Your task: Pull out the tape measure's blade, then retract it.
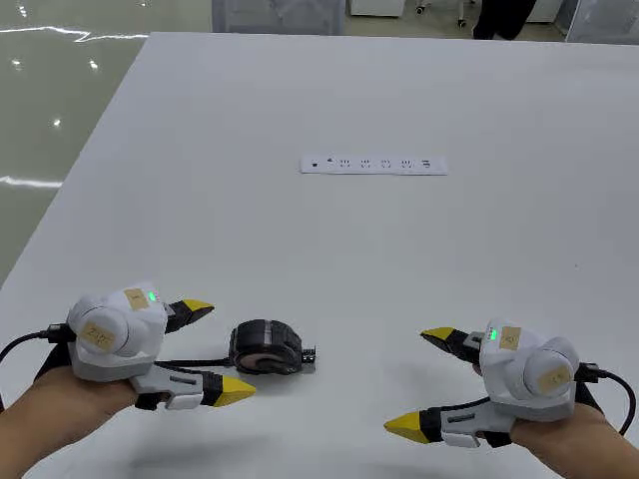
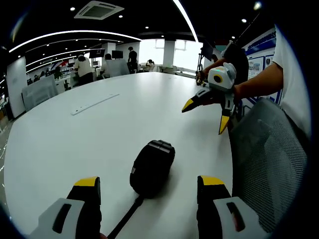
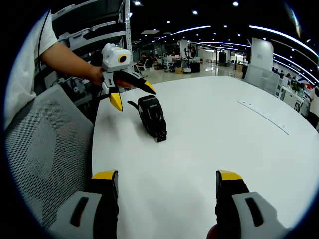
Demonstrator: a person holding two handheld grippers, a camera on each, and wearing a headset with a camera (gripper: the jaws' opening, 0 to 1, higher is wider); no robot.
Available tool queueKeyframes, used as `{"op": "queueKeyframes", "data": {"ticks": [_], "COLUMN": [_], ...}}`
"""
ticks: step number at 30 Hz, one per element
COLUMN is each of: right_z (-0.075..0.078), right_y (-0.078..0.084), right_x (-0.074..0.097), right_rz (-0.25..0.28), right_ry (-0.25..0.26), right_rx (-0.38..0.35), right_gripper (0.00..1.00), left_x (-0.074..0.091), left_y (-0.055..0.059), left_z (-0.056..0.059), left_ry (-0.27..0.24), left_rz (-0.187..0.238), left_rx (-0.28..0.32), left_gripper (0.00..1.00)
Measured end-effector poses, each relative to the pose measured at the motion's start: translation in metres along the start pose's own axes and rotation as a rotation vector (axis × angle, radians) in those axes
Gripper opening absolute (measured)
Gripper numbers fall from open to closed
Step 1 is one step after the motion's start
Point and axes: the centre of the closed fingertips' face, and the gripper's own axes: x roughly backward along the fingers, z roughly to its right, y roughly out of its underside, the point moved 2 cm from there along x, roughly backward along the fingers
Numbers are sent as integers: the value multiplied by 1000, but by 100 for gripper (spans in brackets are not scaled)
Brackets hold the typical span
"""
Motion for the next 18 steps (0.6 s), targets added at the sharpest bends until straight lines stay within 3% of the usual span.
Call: {"op": "queueKeyframes", "data": {"ticks": [18], "right_z": [-2], "right_y": [-1], "right_x": [-7], "right_rz": [-1], "right_ry": [-24], "right_rx": [-19], "right_gripper": [76], "left_x": [-18], "left_y": [4], "left_z": [-4], "left_ry": [57], "left_rz": [-62], "left_rx": [-37], "left_gripper": [62]}}
